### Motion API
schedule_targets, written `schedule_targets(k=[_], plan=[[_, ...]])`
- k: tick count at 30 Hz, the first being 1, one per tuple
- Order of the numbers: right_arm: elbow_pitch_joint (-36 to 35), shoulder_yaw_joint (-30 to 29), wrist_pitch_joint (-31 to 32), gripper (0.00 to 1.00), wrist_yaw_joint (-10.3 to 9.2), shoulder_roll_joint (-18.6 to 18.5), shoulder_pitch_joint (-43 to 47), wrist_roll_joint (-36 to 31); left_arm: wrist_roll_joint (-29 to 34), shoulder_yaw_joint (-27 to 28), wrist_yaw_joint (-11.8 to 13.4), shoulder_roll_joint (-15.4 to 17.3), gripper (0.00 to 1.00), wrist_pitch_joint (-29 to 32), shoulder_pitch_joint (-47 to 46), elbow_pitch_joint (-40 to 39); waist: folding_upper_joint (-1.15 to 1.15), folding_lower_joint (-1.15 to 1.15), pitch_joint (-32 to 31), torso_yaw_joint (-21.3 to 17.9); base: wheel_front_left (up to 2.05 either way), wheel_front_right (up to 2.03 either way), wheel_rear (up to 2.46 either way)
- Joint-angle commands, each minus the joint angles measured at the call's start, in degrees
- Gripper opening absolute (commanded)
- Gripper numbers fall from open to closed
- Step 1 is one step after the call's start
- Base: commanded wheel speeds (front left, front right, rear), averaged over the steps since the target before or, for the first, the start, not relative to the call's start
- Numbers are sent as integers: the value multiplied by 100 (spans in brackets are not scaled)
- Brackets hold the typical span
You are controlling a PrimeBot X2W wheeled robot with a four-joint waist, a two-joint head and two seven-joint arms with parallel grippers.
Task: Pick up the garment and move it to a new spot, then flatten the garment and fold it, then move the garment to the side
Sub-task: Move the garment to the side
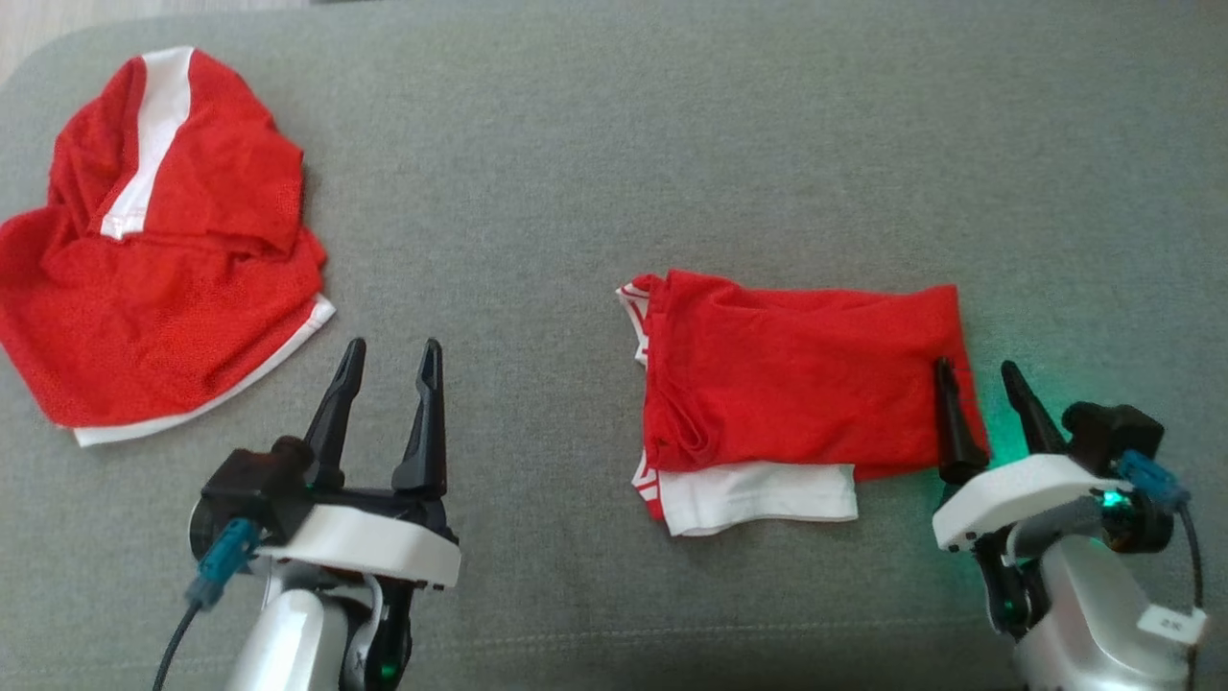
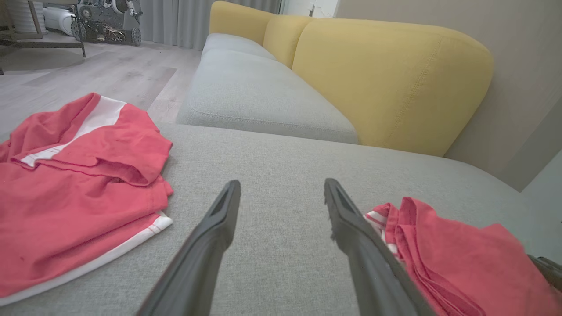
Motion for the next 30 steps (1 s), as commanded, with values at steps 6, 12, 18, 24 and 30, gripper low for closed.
schedule_targets(k=[6, 12, 18, 24, 30], plan=[[360, 369, 70, 100, -4, -4, -402, 179, 79, 125, -30, 22, 100, -69, -303, -148, 0, 0, 134, 74, 0, 0, 0], [647, 581, -93, 0, -4, -106, -599, 130, 84, 120, -23, 22, 100, -69, -337, -126, 0, 0, 132, 78, 0, 0, 0], [271, 813, -300, 0, -4, -411, -892, -850, 49, 126, 4, 22, 100, -69, -324, -143, 0, 0, 9, -68, 0, 0, 0], [-289, 1309, -281, 0, -4, -755, -1279, -1378, 57, 109, -19, 22, 100, -69, -430, -244, 0, 0, 47, -301, 0, 0, 0], [-495, 1676, 277, 0, -4, -1363, -2080, -1029, 193, 119, -156, 22, 100, -69, -801, -345, 0, 0, 406, -570, 0, 0, 0]])
